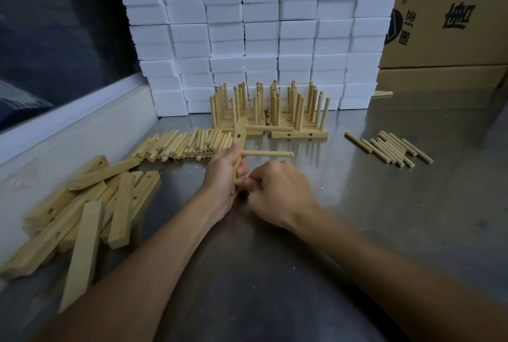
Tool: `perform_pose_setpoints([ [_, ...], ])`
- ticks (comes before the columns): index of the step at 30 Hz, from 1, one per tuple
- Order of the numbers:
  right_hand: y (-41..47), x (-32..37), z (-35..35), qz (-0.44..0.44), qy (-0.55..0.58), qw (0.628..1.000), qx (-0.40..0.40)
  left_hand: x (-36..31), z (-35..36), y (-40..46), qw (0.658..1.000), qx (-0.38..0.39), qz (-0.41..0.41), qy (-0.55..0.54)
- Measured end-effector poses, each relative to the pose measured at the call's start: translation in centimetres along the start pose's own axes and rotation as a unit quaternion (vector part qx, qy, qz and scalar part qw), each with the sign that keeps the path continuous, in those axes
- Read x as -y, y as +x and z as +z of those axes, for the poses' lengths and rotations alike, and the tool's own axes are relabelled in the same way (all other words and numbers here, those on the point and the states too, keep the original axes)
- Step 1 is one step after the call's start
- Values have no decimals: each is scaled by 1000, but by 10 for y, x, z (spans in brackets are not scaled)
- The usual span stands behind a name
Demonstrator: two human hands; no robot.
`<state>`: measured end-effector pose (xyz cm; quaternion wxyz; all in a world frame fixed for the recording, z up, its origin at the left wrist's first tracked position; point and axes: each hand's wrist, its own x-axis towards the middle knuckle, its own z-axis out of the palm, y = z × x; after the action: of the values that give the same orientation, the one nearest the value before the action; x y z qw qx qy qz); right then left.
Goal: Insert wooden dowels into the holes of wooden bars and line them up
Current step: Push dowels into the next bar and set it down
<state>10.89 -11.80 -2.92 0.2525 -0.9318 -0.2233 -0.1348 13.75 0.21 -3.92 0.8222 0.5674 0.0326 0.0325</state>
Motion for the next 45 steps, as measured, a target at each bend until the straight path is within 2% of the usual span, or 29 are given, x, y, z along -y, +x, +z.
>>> perform_pose_setpoints([
  [4, 6, -9, -1, 95, 153, 983, 45, 1, 3, -2, 999, -6, 21, 42],
  [8, 7, -15, 2, 110, 202, 972, 53, 0, 6, -5, 998, -11, 25, 48],
  [10, 6, -16, 3, 81, 186, 978, 38, -1, 7, -5, 999, -18, 23, 34],
  [14, 4, -20, 1, 12, 53, 999, 4, -2, 7, -3, 999, -37, 15, -1],
  [19, 6, -37, -11, -57, -40, 997, -26, -5, 3, 0, 996, -85, 33, 18],
  [22, 9, -47, -14, -55, -102, 991, -73, -6, -1, 2, 995, -82, 45, 41],
  [25, 9, -51, -14, -46, -102, 981, -157, -6, -4, 1, 996, -78, 39, 31],
  [28, 8, -51, -17, -34, -33, 973, -227, -6, -7, 2, 995, -97, 31, 10],
  [34, 4, -38, -10, -74, 17, 981, -176, -4, -3, 0, 995, -86, 44, 23],
  [39, 4, -34, -6, -95, -36, 987, -124, -3, 2, -4, 994, -65, 48, 78],
  [45, 9, -42, -8, -87, -86, 988, -98, 3, 4, -3, 986, -56, 60, 142],
])
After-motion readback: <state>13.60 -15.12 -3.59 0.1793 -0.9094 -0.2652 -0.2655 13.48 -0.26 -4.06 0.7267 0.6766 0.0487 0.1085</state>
